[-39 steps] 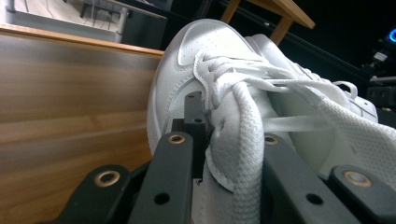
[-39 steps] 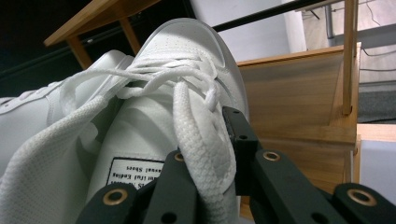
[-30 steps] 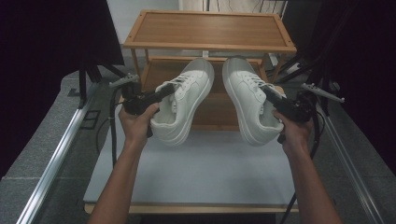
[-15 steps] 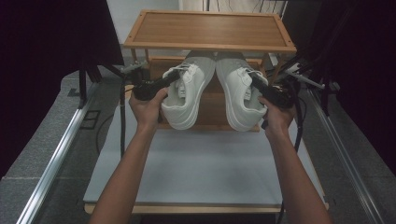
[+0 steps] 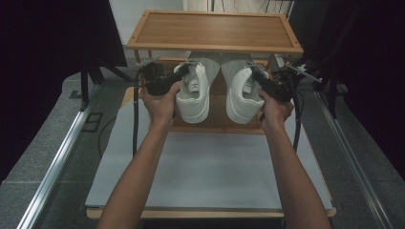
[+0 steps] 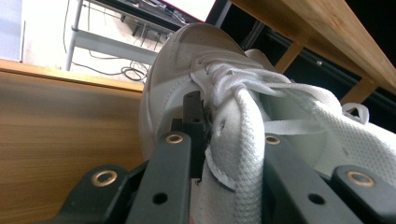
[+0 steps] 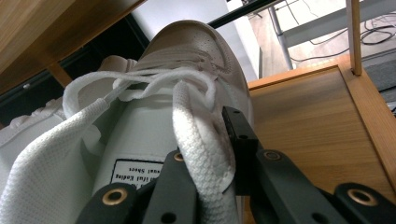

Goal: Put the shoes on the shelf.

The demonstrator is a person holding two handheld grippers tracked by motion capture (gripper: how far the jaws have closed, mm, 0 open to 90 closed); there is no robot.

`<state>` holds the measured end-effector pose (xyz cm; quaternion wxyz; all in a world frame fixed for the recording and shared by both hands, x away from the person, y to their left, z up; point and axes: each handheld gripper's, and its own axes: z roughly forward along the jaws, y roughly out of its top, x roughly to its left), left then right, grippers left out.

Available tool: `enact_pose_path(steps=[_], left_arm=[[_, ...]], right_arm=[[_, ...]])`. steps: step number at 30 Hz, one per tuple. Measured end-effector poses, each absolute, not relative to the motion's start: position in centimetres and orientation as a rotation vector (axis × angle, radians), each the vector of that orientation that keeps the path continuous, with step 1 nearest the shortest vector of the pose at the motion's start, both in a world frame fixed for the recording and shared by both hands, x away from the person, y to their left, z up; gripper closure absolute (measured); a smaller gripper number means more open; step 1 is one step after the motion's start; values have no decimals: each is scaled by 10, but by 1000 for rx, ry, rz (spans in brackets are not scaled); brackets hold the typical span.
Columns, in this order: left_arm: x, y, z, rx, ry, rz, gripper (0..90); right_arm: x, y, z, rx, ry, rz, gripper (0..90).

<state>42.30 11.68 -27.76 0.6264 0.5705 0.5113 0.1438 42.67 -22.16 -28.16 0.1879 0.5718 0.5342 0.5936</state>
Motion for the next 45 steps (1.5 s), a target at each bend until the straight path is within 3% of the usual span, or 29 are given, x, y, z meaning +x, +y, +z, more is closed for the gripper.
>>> enact_pose_path(steps=[10, 19, 23, 30, 37, 43, 45], left_arm=[[433, 102, -281, 1280, 1240, 338, 776], [444, 91, -305, 1243, 1304, 284, 695], [448, 90, -305, 1233, 1271, 220, 526], [436, 88, -288, 1267, 1191, 262, 420], [408, 104, -281, 1280, 1127, 310, 463], [377, 117, -285, 1419, 1026, 366, 669], [368, 121, -288, 1452, 990, 359, 771]], right_arm=[[436, -208, -287, 1685, 1437, 1651, 803], [444, -191, -295, 1720, 1412, 1659, 644], [447, -186, -292, 1692, 1452, 1632, 516], [437, -198, -284, 1621, 1399, 1754, 433], [411, -212, -282, 1550, 1421, 1749, 487], [380, -223, -278, 1415, 1496, 1662, 570], [367, -228, -277, 1350, 1560, 1642, 639]])
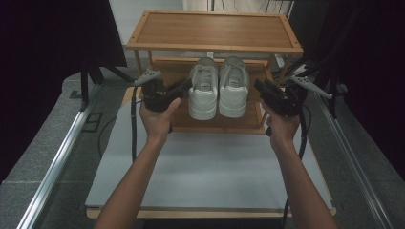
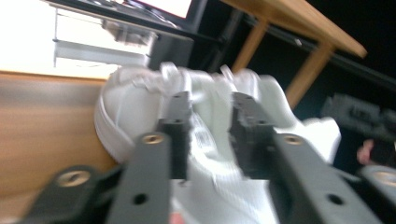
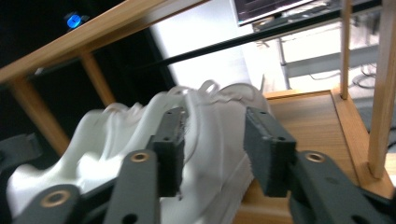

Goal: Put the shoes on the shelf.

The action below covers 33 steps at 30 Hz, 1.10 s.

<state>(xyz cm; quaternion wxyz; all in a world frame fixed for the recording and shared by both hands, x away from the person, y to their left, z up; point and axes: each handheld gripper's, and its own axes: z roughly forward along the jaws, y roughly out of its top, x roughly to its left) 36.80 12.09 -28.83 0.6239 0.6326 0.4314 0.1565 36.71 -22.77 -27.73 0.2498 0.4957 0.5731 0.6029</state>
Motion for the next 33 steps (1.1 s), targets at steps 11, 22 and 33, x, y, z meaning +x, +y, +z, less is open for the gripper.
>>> enact_pose_path(steps=[11, 22, 33], left_arm=[[329, 116, -303, 1589, 858, 317, 898], [338, 92, -316, 1696, 846, 331, 899], [339, 86, -313, 1704, 853, 349, 900]], right_arm=[[325, -221, -298, 1124, 1850, 1592, 895], [338, -195, -318, 1073, 1952, 1480, 894], [343, -193, -317, 1074, 1924, 1505, 895]])
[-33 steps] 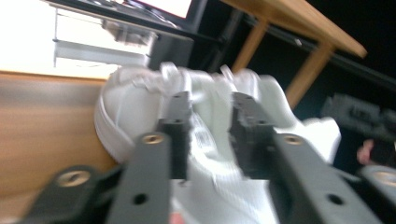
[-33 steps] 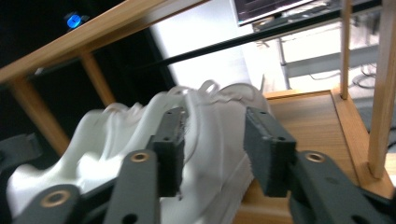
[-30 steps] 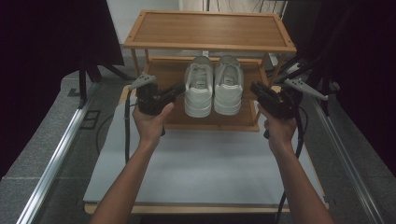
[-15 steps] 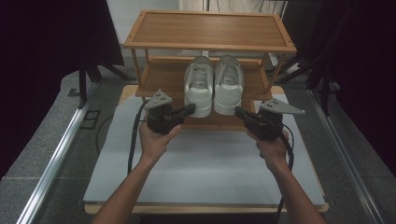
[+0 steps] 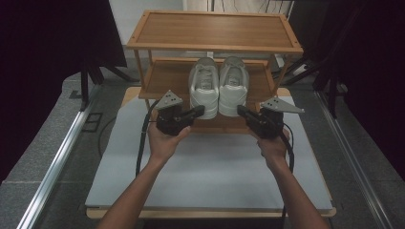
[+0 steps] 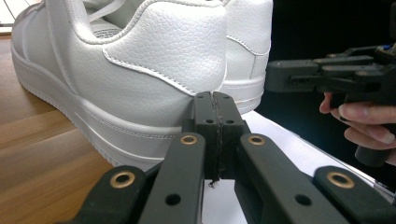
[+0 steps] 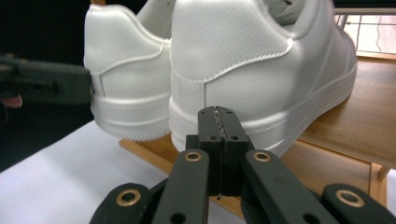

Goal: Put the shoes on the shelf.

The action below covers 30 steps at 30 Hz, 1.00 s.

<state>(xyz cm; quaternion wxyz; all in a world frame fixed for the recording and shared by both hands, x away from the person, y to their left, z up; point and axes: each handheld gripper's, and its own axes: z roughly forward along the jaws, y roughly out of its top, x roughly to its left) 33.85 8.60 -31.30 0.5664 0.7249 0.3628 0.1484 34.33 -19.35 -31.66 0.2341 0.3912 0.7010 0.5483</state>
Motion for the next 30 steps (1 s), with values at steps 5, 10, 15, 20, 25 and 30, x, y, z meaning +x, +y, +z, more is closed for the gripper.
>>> enact_pose_path(steps=[5, 10, 15, 20, 25, 30], left_arm=[[340, 85, -314, 1694, 855, 343, 900], [343, 82, -315, 1697, 854, 349, 900], [349, 81, -313, 1705, 861, 350, 899], [351, 81, -314, 1710, 863, 363, 900], [355, 80, -315, 1701, 879, 370, 900], [361, 78, -314, 1715, 894, 385, 899]], right_arm=[[348, -192, -315, 1085, 1919, 1490, 895], [355, -190, -315, 1098, 1901, 1466, 895], [358, -190, -316, 1125, 1883, 1482, 895], [358, -190, -317, 1135, 1885, 1488, 895], [359, -191, -316, 1148, 1889, 1496, 894], [360, -192, -316, 1168, 1896, 1514, 894]])
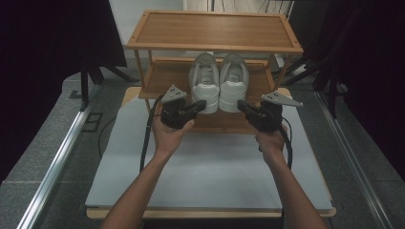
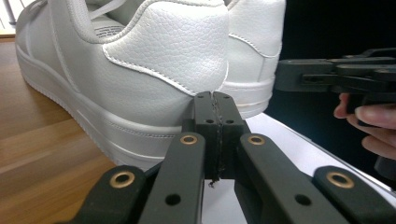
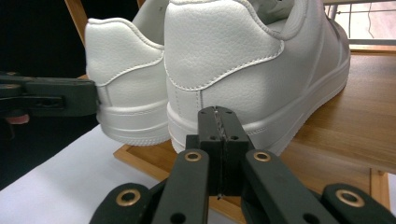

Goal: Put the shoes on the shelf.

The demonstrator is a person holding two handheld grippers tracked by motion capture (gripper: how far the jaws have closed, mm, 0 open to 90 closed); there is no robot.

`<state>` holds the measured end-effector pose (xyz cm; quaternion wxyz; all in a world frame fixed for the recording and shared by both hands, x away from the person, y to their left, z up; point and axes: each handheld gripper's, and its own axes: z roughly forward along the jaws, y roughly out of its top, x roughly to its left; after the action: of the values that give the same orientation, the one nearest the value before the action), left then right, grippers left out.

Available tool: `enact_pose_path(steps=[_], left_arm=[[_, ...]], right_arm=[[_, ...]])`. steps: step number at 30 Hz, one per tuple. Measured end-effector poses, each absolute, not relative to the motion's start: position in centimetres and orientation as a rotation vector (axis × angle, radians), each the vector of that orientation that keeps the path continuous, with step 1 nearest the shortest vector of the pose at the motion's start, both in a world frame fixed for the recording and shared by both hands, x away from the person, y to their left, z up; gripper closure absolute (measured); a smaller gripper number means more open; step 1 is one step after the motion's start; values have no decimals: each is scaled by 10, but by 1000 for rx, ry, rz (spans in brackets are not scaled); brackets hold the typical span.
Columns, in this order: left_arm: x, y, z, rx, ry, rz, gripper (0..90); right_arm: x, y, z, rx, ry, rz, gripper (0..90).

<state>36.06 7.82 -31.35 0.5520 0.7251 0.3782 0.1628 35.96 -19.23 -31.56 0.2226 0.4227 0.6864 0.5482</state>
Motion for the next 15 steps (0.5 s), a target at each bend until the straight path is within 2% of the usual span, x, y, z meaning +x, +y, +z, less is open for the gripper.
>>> enact_pose_path(steps=[15], left_arm=[[371, 79, -315, 1694, 899, 376, 900]], right_arm=[[361, -193, -316, 1159, 1897, 1525, 894]])
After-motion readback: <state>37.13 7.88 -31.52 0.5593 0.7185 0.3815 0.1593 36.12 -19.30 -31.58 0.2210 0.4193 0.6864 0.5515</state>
